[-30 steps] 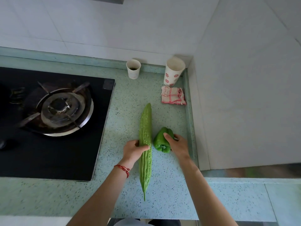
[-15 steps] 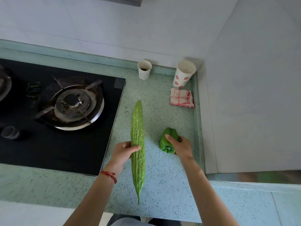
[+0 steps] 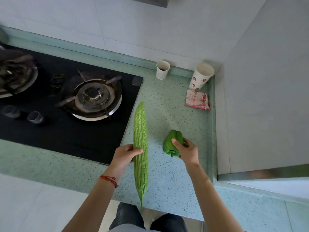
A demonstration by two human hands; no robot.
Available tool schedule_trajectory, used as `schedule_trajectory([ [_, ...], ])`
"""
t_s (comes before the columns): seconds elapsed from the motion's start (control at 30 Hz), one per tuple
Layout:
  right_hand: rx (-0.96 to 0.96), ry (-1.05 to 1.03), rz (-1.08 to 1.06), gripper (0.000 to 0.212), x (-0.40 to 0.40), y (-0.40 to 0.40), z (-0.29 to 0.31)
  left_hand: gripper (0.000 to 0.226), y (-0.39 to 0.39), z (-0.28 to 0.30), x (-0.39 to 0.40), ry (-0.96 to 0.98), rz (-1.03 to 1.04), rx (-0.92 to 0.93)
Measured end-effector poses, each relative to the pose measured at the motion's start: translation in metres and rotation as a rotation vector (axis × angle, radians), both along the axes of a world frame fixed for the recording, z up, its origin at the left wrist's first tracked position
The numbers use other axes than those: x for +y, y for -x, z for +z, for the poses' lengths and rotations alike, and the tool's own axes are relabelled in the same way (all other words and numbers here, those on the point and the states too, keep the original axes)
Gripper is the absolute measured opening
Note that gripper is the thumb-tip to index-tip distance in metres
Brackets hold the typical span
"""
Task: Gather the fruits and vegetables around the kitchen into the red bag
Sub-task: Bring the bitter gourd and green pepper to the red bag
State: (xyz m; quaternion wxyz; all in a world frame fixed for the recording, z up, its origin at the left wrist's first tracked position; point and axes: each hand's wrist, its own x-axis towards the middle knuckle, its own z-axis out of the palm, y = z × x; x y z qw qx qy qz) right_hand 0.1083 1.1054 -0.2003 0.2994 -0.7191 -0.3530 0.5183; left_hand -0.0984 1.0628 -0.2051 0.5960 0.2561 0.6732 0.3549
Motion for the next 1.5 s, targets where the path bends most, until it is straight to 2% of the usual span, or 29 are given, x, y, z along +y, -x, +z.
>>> schedule_trajectory([
  [0.17,0.143,0.015,0.043,0.054,-0.01,0.003,0.01,0.01,0.006,0.003,-0.021,-0.004,0.091,-0.017],
  [0.23,0.221,0.025,0.064,0.052,-0.015,0.004,0.013,0.02,0.008,0.002,-0.033,-0.004,0.137,-0.026],
  [0.3,0.252,0.039,0.108,0.051,-0.021,0.007,0.015,0.016,0.007,0.005,-0.048,-0.007,0.194,-0.033],
  [0.43,0.274,0.04,0.256,0.048,-0.035,0.014,0.02,0.013,0.002,0.012,-0.081,-0.025,0.356,-0.046],
  [0.53,0.311,0.037,0.371,0.043,-0.046,0.022,0.021,0.024,0.001,0.014,-0.114,-0.043,0.477,-0.061],
  [0.6,0.321,0.04,0.454,0.039,-0.056,0.031,0.022,0.023,-0.001,0.016,-0.137,-0.063,0.571,-0.066],
  [0.73,0.343,0.071,0.619,0.022,-0.08,0.055,0.018,0.021,-0.003,0.019,-0.187,-0.09,0.756,-0.085],
  [1.1,0.385,0.17,1.04,0.025,-0.17,0.143,0.025,0.029,0.016,0.025,-0.33,-0.103,1.202,-0.032],
  [1.2,0.387,0.186,1.127,0.032,-0.197,0.17,0.027,0.031,0.023,0.026,-0.365,-0.114,1.28,-0.016],
  [1.33,0.411,0.21,1.218,0.026,-0.237,0.207,0.03,0.03,0.037,0.029,-0.41,-0.129,1.373,-0.002],
  [1.5,0.424,0.22,1.287,0.031,-0.281,0.249,0.032,0.03,0.068,0.032,-0.459,-0.137,1.452,0.011],
])
